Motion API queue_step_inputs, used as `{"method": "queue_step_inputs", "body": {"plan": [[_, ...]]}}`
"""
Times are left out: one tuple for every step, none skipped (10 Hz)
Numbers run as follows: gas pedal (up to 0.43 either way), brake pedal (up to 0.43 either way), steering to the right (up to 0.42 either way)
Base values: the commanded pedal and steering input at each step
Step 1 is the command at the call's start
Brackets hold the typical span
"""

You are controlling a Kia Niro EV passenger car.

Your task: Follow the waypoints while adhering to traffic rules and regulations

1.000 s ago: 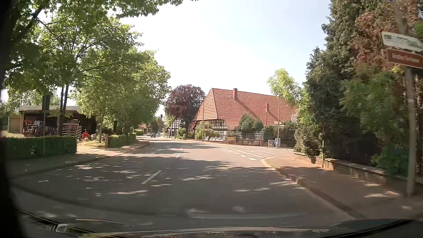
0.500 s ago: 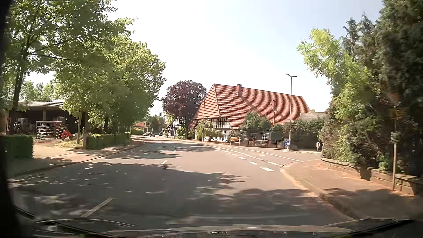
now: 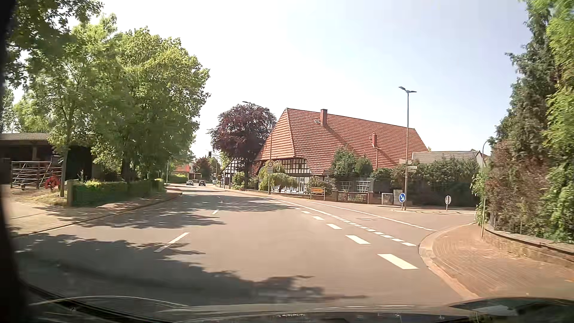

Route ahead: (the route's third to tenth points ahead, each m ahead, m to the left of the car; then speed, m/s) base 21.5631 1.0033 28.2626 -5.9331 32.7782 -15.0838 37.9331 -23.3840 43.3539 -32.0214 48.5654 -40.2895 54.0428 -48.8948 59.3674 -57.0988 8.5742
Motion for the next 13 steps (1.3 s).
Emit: {"method": "queue_step_inputs", "body": {"plan": [[0.0,0.201,0.069],[0.0,0.195,0.088],[0.0,0.165,0.104],[0.0,0.091,0.115],[0.0,0.0,0.132],[0.0,0.0,0.15],[0.0,0.0,0.16],[0.0,0.0,0.168],[0.0,0.0,0.173],[0.047,0.0,0.178],[0.067,0.0,0.18],[0.079,0.0,0.182],[0.079,0.0,0.186]]}}
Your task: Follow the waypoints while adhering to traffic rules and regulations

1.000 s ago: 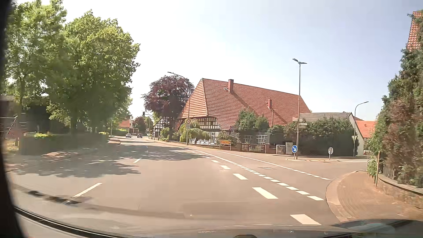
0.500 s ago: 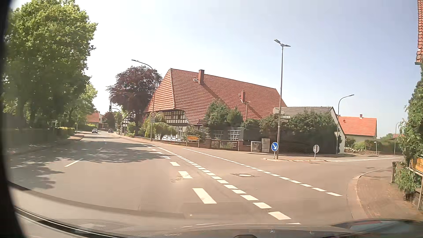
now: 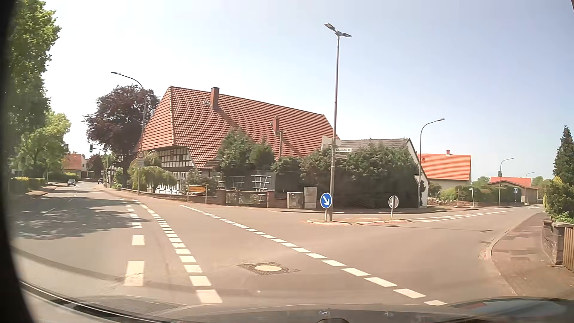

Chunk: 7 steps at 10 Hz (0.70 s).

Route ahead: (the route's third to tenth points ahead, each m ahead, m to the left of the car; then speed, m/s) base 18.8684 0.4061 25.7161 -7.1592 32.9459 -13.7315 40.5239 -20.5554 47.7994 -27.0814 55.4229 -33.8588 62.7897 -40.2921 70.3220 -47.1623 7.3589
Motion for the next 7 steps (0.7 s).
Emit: {"method": "queue_step_inputs", "body": {"plan": [[0.13,0.0,0.195],[0.157,0.0,0.203],[0.157,0.0,0.207],[0.169,0.0,0.21],[0.209,0.0,0.21],[0.209,0.0,0.21],[0.209,0.0,0.21]]}}
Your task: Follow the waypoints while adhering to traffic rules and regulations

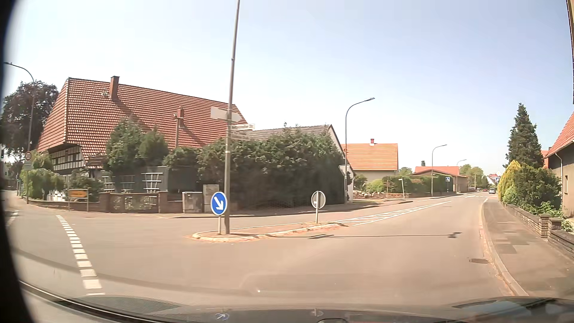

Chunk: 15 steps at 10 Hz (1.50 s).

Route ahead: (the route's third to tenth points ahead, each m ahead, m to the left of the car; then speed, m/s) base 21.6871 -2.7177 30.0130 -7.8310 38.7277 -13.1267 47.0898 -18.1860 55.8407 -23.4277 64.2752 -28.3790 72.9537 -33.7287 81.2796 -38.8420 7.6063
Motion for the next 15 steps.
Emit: {"method": "queue_step_inputs", "body": {"plan": [[0.209,0.0,0.208],[0.209,0.0,0.204],[0.22,0.0,0.201],[0.228,0.0,0.197],[0.228,0.0,0.193],[0.228,0.0,0.189],[0.228,0.0,0.179],[0.248,0.0,0.166],[0.248,0.0,0.149],[0.26,0.0,0.131],[0.26,0.0,0.109],[0.26,0.0,0.093],[0.26,0.0,0.085],[0.26,0.0,0.078],[0.26,0.0,0.07]]}}
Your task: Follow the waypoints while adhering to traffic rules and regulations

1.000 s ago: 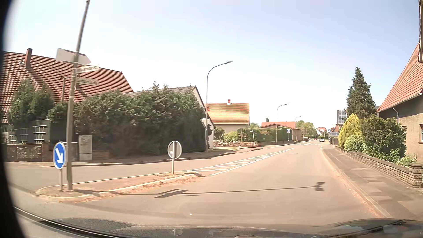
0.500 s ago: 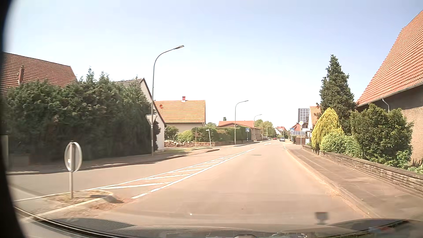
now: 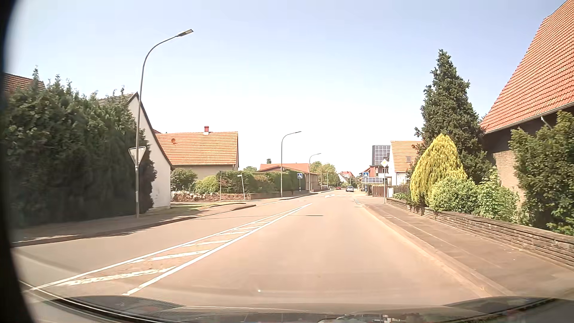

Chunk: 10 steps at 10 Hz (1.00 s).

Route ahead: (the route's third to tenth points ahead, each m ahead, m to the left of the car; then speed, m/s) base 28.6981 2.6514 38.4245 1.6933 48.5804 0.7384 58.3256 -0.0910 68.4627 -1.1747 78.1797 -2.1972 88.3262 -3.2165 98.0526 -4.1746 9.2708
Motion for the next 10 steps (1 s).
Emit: {"method": "queue_step_inputs", "body": {"plan": [[0.26,0.0,0.061],[0.26,0.0,0.05],[0.268,0.0,0.043],[0.28,0.0,0.036],[0.28,0.0,0.025],[0.28,0.0,0.015],[0.28,0.0,0.01],[0.28,0.0,0.009],[0.28,0.0,0.009],[0.28,0.0,0.009]]}}
